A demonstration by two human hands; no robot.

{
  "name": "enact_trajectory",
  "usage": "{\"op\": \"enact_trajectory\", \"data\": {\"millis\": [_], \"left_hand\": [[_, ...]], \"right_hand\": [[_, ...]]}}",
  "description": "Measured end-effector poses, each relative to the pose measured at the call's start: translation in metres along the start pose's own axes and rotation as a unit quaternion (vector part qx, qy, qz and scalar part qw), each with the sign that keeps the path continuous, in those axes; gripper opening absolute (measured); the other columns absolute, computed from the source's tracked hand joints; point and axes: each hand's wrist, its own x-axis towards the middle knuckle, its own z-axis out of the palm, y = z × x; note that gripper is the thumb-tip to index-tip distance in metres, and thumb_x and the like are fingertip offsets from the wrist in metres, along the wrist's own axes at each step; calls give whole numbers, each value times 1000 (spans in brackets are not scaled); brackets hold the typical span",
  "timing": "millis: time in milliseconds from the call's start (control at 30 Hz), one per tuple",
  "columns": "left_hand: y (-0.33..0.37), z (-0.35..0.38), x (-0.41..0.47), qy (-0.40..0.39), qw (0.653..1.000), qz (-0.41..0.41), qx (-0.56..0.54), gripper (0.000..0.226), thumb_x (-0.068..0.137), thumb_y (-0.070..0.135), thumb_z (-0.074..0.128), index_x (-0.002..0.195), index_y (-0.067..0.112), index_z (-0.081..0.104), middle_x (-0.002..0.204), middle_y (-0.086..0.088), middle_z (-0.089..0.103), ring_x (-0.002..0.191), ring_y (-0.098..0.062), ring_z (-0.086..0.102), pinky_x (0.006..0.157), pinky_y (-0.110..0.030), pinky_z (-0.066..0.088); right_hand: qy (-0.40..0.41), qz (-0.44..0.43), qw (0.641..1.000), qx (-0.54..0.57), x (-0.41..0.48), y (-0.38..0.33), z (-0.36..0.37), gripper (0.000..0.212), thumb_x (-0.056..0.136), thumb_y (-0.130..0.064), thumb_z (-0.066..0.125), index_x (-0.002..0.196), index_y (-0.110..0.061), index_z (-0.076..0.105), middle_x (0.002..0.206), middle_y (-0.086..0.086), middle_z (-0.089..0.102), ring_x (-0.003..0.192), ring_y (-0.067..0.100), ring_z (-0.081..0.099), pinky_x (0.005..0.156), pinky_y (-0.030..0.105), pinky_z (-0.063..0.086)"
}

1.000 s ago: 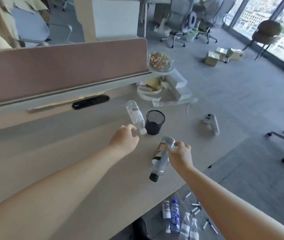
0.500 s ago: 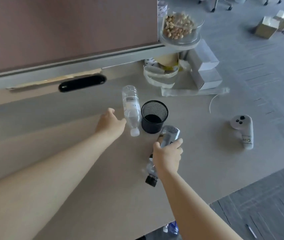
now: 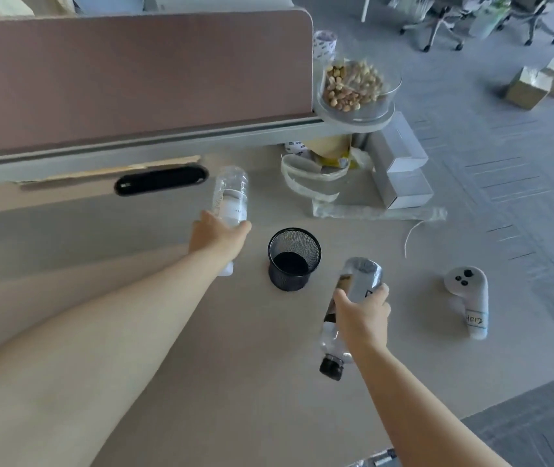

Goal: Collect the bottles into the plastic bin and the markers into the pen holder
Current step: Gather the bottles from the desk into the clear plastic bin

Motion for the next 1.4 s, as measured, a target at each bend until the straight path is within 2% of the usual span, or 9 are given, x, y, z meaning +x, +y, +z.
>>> {"op": "enact_trajectory", "data": {"millis": [400,633,800,933,1033,1133,1233,1300,1400], "left_hand": [[15,-224,-30,95,980,103,-139,39,74,38,61,103,16,48,89,1,56,68,-18,54,54,-27,36],[-121,-399,-48,234,950,35,-203,47,71,44,61,106,14,53,91,-3,58,81,-26,59,71,-32,52],[-256,-502,-86,266,920,-40,-286,55,60,45,59,104,12,65,91,-6,69,75,-24,65,56,-25,44],[-352,-555,-118,290,916,-63,-269,42,75,41,60,104,11,65,95,-9,65,82,-25,60,56,-25,38],[-414,-566,-140,275,930,-98,-222,26,80,41,62,87,16,61,87,-5,60,75,-19,55,60,-26,40],[-467,-557,-171,153,953,-167,-203,48,82,42,66,112,5,61,96,-10,68,75,-19,65,54,-22,49],[-502,-541,-195,-33,972,-206,-103,82,81,56,64,144,13,34,126,-15,63,101,-24,69,89,-35,56],[-512,-536,-197,-24,979,-194,-57,92,75,64,65,148,25,24,119,-3,64,90,-16,71,89,-36,56],[-508,-543,-194,37,989,-132,-64,47,82,51,66,122,35,47,98,12,60,76,-9,62,78,-30,56]], "right_hand": [[-45,-218,974,36,-105,-211,18,68,75,-61,46,127,-19,34,121,13,56,100,33,61,88,49,53],[-207,-303,929,30,-278,-251,142,61,85,-56,50,130,-16,38,100,5,59,70,15,57,53,26,42],[-315,-327,891,17,-416,-243,228,75,79,-55,56,140,-17,33,118,11,60,97,30,63,86,46,54],[-377,-364,852,25,-517,-230,275,73,72,-54,61,131,-16,41,109,10,65,94,31,66,86,48,55],[-412,-382,827,35,-571,-218,303,73,66,-55,63,125,-16,45,106,8,66,93,29,66,85,46,55],[-415,-401,815,45,-607,-203,329,56,76,-46,67,117,-12,50,102,8,66,91,27,65,85,43,55],[-409,-408,817,7,-630,-181,352,83,75,-62,55,140,-13,36,125,11,59,112,31,59,96,48,48],[-403,-443,801,-10,-640,-160,363,87,80,-63,51,149,-17,22,145,11,44,129,32,47,105,46,41],[-372,-508,777,-12,-644,-128,372,85,89,-51,54,153,-15,10,153,11,29,139,28,33,108,41,34]]}}
